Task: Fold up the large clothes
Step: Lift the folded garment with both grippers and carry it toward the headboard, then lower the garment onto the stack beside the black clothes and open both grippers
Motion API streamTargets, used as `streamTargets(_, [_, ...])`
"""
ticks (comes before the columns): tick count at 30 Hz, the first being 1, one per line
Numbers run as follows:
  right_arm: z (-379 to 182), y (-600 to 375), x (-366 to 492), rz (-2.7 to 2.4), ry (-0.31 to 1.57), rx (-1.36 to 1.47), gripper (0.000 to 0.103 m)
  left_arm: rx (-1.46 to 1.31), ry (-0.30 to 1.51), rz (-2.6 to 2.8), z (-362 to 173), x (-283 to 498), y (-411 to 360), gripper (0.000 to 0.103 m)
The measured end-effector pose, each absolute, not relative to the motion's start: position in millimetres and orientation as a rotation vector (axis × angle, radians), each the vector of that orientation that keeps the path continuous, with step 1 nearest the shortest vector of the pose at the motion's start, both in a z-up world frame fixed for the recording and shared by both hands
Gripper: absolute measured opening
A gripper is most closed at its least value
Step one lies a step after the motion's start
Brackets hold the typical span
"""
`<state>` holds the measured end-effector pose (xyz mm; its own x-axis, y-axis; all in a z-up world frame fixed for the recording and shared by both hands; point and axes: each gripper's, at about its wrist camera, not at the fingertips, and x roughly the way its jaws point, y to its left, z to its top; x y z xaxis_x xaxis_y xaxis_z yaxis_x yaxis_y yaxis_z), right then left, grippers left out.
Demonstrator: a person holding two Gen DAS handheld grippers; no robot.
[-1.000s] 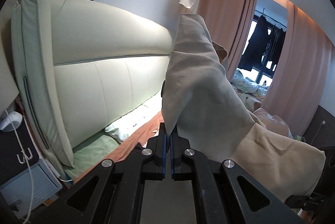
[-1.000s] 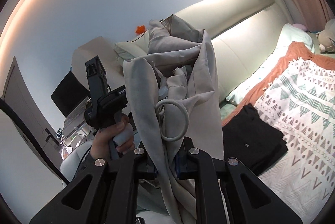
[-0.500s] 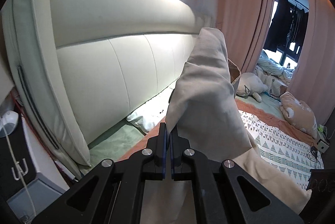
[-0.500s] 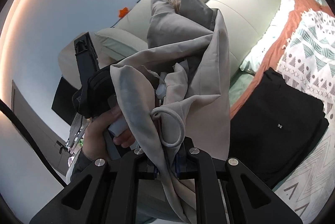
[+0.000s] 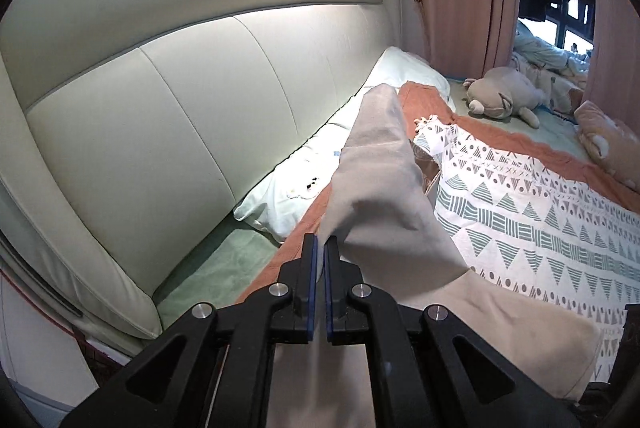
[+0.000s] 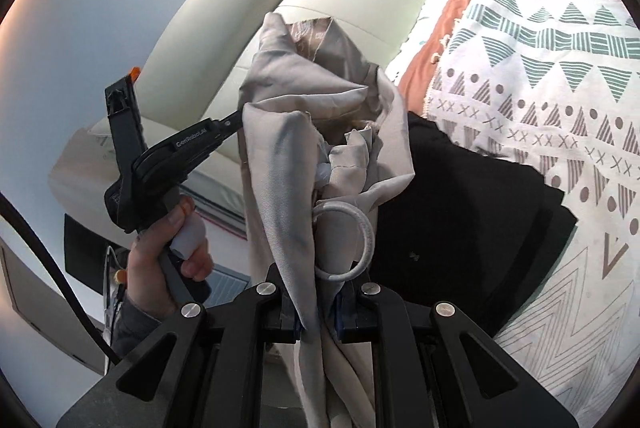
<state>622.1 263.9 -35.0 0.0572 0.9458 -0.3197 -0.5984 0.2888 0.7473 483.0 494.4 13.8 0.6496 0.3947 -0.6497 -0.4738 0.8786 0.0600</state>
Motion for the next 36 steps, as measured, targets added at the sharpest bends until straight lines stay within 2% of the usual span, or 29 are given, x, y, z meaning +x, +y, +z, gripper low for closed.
streamTargets(8, [-124.0, 264.0, 684.8, 1.082, 1.064, 0.569, 0.008, -0.234, 0.724, 0.561, 4.7, 446.0, 507.3, 0.005])
streamTargets(11, [-145.1, 275.6, 669.5, 1.083, 1.098, 0.601, 0.012, -0.273, 0.725, 0.581, -2.5, 420.4, 505.1, 0.006])
streamTargets(12, [-145.9, 271.3, 667.1, 1.088, 1.102, 0.596, 0.015, -0.279, 0.721, 0.592, -6.1, 411.8, 503.4, 0.011])
streamTargets(14, [-144.8, 266.5, 650.3, 1.068, 1.119, 0.549, 0.024, -0.284, 0.716, 0.597, -11.5, 398.3, 498.2, 0.043])
streamTargets(15, [-142.0, 267.6, 649.0, 1.058, 1.126, 0.525, 0.037, -0.298, 0.708, 0.595, -14.8, 391.6, 495.6, 0.094])
streamTargets(16, [-139.3, 267.4, 647.0, 1.06, 1.126, 0.509, 0.053, -0.307, 0.688, 0.585, -15.4, 386.5, 492.7, 0.103])
streamTargets(18, [-134.3, 272.1, 637.4, 1.078, 1.113, 0.499, 0.066, -0.316, 0.664, 0.581, -13.8, 370.0, 485.4, 0.103])
streamTargets(29, [-122.2, 245.5, 612.9, 1.092, 1.103, 0.498, 0.066, -0.388, 0.611, 0.692, -23.7, 280.0, 460.3, 0.103])
streamTargets(36, [-129.3, 243.9, 601.7, 1.105, 1.094, 0.459, 0.065, -0.442, 0.632, 0.708, -63.1, 249.6, 449.9, 0.103])
